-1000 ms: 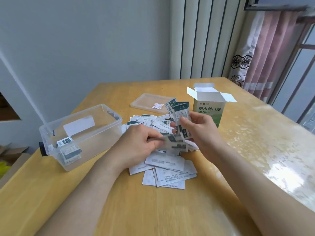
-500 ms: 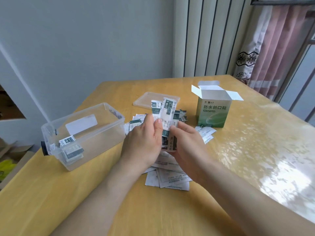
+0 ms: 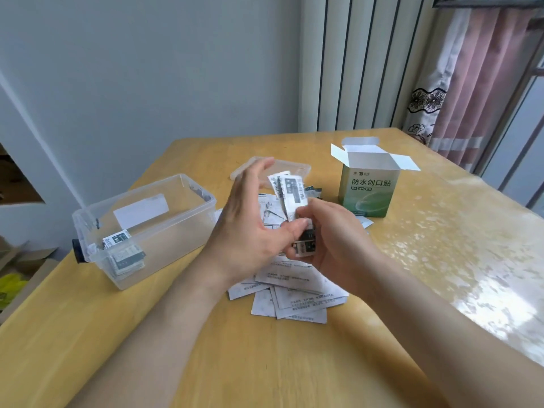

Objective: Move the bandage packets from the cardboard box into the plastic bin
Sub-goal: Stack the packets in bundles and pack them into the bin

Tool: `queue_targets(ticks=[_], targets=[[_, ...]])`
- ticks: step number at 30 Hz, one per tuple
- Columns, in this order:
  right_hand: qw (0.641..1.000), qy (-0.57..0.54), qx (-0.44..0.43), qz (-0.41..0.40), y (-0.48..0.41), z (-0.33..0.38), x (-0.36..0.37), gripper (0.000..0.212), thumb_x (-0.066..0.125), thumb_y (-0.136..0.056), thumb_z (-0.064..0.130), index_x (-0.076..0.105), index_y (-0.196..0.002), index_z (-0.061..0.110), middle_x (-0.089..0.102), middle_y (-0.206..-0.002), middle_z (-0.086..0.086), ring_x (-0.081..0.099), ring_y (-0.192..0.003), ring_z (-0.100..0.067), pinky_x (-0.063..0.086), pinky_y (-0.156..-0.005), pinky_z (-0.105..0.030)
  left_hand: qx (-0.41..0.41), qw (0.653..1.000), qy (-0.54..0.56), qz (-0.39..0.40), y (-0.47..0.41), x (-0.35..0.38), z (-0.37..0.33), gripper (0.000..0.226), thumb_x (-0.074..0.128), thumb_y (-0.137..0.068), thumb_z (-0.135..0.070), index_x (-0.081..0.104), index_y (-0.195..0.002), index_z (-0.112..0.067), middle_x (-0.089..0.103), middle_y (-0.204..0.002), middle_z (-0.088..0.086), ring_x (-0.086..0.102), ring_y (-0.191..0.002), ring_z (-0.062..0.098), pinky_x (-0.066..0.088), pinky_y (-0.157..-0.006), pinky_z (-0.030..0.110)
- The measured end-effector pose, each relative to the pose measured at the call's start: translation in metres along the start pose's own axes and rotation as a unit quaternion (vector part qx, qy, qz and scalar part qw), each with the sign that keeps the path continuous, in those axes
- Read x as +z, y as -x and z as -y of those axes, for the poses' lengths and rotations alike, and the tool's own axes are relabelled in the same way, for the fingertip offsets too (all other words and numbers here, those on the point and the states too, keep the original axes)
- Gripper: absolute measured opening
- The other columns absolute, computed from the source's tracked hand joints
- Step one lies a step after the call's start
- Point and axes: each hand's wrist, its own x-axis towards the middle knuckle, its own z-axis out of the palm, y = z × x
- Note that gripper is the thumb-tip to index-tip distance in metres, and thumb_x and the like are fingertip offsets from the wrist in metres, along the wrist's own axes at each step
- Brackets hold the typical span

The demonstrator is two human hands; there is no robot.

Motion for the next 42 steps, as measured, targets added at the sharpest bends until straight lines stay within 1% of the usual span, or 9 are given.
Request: queue_targets(ticks=[4,8,13,17,21,24,28,33,42], targets=[[0.994,-0.033,0.071,0.079,0.005,0.000,0.002,0.023,0.033,-0.094,0.011,0.053,-0.082,0.009,0.041,-0.050,-0.005,0.043,-0.040,-0.016,0.025,-0.030,-0.016,-0.120,0.909,0.382,0.115,0.002,-0.004,-0.009,0.064,0.069,-0.077,-0.042,0.042,-0.134,-0.032,0.067,-0.113,0.005,0.065,-0.074,0.018,0.052,-0.070,0.027],[0.983,-0.051,0.117,0.132,0.005,-0.006,0.003,0.030,0.041,-0.096,0.032,0.048,-0.074,0.012,0.037,-0.059,-0.001,0.029,-0.035,-0.005,0.014,-0.027,-0.012,-0.105,0.923,0.366,0.059,0.001,0.003,-0.010,0.033,0.063,-0.082,-0.033,0.058,-0.107,-0.012,0.067,-0.076,-0.004,0.065,-0.069,0.012,0.049,-0.059,0.018],[0.975,-0.046,0.140,0.167,0.005,-0.002,0.001,0.058,0.035,-0.090,0.069,0.051,-0.080,0.014,0.032,-0.062,0.002,0.022,-0.039,-0.004,0.011,-0.029,-0.013,-0.132,0.912,0.387,0.012,-0.003,0.003,-0.009,0.032,0.064,-0.082,-0.031,0.063,-0.102,-0.007,0.072,-0.086,0.011,0.069,-0.080,0.025,0.054,-0.060,0.025],[0.971,-0.074,0.138,0.180,0.005,0.000,-0.001,0.064,0.032,-0.085,0.076,0.049,-0.092,0.015,0.032,-0.066,0.000,0.024,-0.044,-0.003,0.010,-0.029,-0.011,-0.141,0.927,0.347,0.015,-0.003,0.006,-0.011,0.045,0.064,-0.082,-0.038,0.059,-0.111,-0.003,0.074,-0.092,0.012,0.072,-0.083,0.025,0.055,-0.066,0.028],[0.974,-0.055,0.145,0.164,0.005,0.005,-0.005,0.051,0.039,-0.086,0.071,0.043,-0.111,0.026,0.028,-0.067,0.002,0.025,-0.047,-0.004,0.009,-0.032,-0.011,-0.124,0.958,0.260,-0.002,-0.006,0.008,-0.003,0.073,0.083,-0.068,-0.047,0.048,-0.128,-0.022,0.061,-0.127,0.001,0.057,-0.117,0.013,0.050,-0.093,0.028],[0.977,-0.063,0.145,0.145,0.003,0.007,-0.007,0.052,0.044,-0.089,0.065,0.052,-0.104,0.015,0.030,-0.062,0.004,0.028,-0.043,-0.004,0.010,-0.033,-0.012,-0.062,0.973,0.218,0.039,-0.005,0.002,-0.008,0.106,0.084,-0.060,-0.035,0.021,-0.144,-0.042,0.028,-0.150,-0.011,0.036,-0.129,-0.007,0.045,-0.083,0.007],[0.984,-0.039,0.102,0.141,0.002,0.004,-0.006,0.038,0.050,-0.092,0.048,0.062,-0.079,0.015,0.037,-0.060,0.002,0.029,-0.047,-0.009,0.023,-0.041,-0.019,0.006,0.990,0.066,0.123,0.009,0.005,-0.020,0.126,0.094,-0.052,-0.026,0.012,-0.142,-0.060,0.007,-0.145,-0.037,0.035,-0.133,0.007,0.050,-0.071,0.008],[0.986,-0.007,0.072,0.148,0.005,0.001,-0.002,0.013,0.046,-0.075,0.014,0.056,-0.066,0.013,0.040,-0.060,-0.004,0.040,-0.053,-0.014,0.033,-0.049,-0.025,0.074,0.985,-0.107,0.112,0.013,0.010,-0.019,0.119,0.085,-0.054,-0.024,0.012,-0.142,-0.058,0.005,-0.147,-0.030,0.021,-0.137,0.007,0.056,-0.073,0.024],[0.982,-0.006,0.074,0.175,0.002,-0.002,-0.006,0.013,0.047,-0.069,0.012,0.057,-0.064,0.019,0.034,-0.061,0.003,0.034,-0.055,-0.008,0.035,-0.053,-0.023,0.080,0.989,-0.087,0.083,0.010,0.006,-0.013,0.105,0.076,-0.063,-0.019,0.018,-0.146,-0.047,0.015,-0.145,-0.022,0.023,-0.134,0.003,0.049,-0.091,0.022]])
